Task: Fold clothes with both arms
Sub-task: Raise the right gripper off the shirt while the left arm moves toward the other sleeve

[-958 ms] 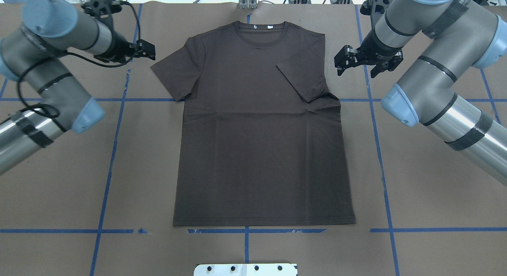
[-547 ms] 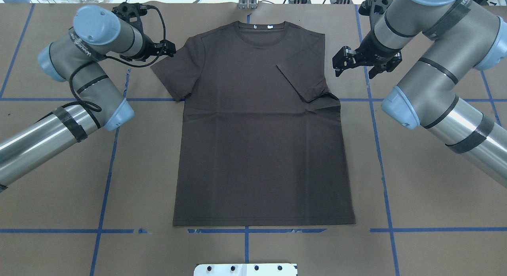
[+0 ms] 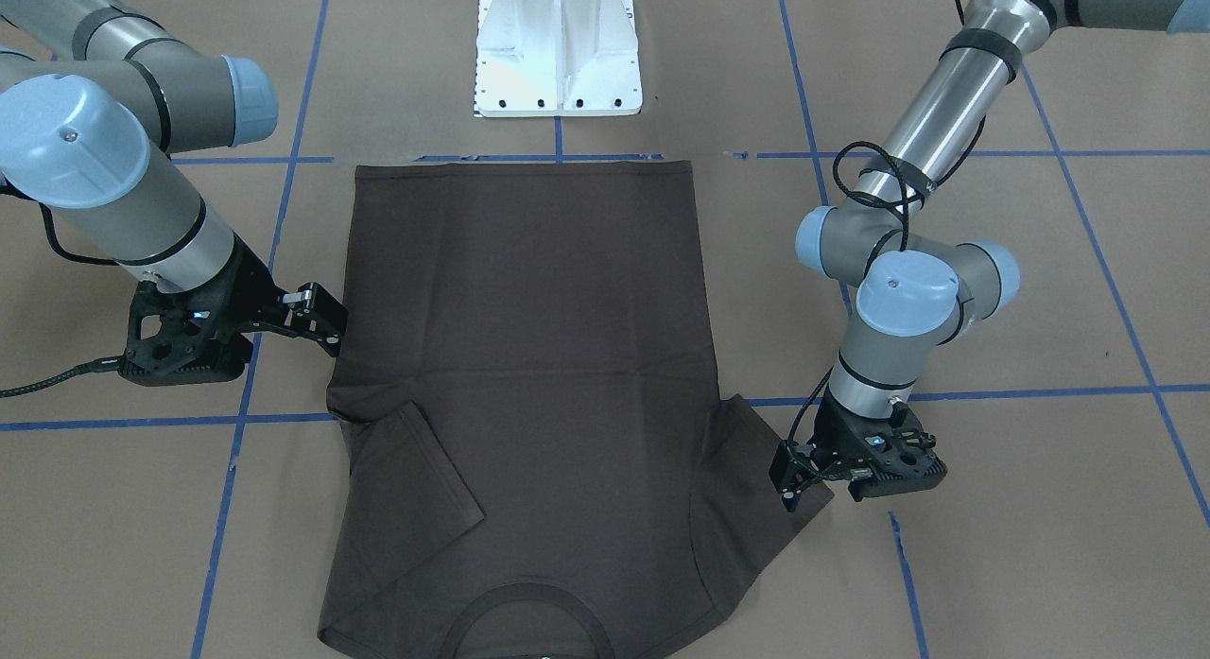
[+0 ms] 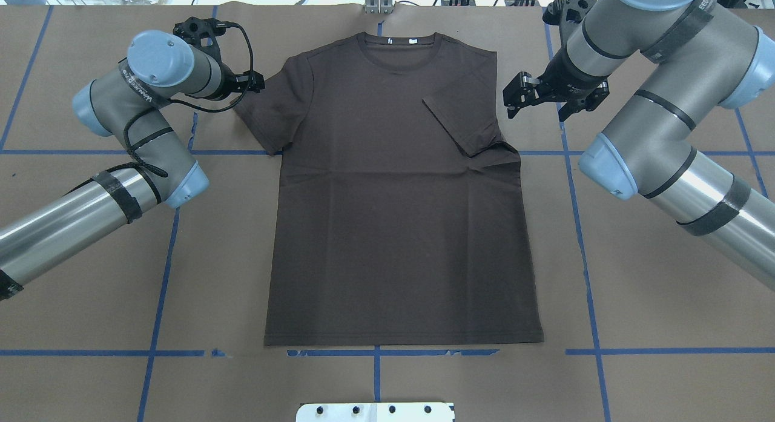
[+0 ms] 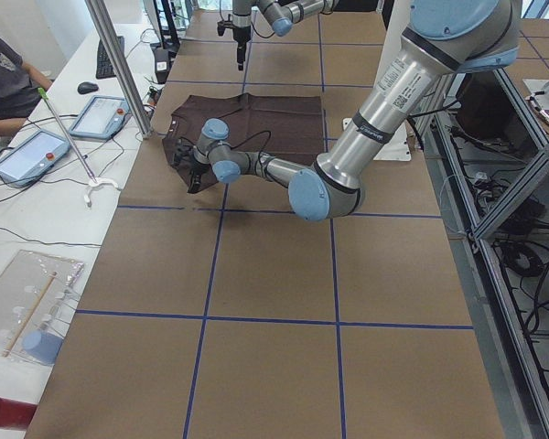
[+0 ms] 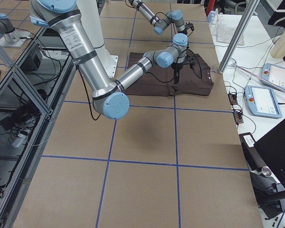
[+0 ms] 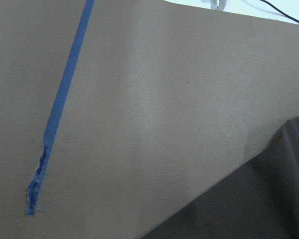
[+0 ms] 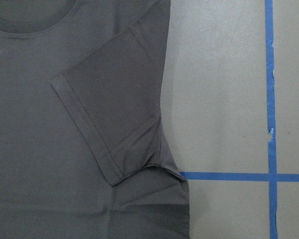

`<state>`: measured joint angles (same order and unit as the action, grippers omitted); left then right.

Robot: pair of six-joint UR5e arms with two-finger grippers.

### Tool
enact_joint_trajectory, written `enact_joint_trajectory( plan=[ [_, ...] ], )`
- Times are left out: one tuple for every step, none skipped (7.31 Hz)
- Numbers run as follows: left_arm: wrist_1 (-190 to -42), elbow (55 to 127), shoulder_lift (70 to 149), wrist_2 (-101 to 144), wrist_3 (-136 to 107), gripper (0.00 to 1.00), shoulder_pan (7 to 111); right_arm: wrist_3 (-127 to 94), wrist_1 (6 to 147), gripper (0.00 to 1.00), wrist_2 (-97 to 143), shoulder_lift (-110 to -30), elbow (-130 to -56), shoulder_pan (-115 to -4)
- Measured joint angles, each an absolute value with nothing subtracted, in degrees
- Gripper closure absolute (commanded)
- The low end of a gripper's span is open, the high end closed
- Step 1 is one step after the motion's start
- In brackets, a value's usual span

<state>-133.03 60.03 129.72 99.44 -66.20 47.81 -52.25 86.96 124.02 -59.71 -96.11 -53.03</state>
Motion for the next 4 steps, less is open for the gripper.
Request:
enact_joint_trajectory(
  plan=[
    [-133.1,59.6,129.8,99.2,-65.9,0.12,47.6,-52.4,86.9,0.0,124.0,-59.7,-96.1,-52.9],
    [-133.0,59.4,129.8,99.2,-65.5,0.13,47.4,-52.4,86.9,0.0,124.0,-59.7,-96.0,-52.9],
    [-133.0,59.4,129.8,99.1,-65.0,0.14,47.2,-52.5,86.8,0.0,124.0,-59.7,-96.0,-52.9],
    [-133.0,59.3,129.7,99.1,-64.4,0.16,47.1,-52.5,86.8,0.0,123.9,-59.7,-96.0,-52.8]
  ],
)
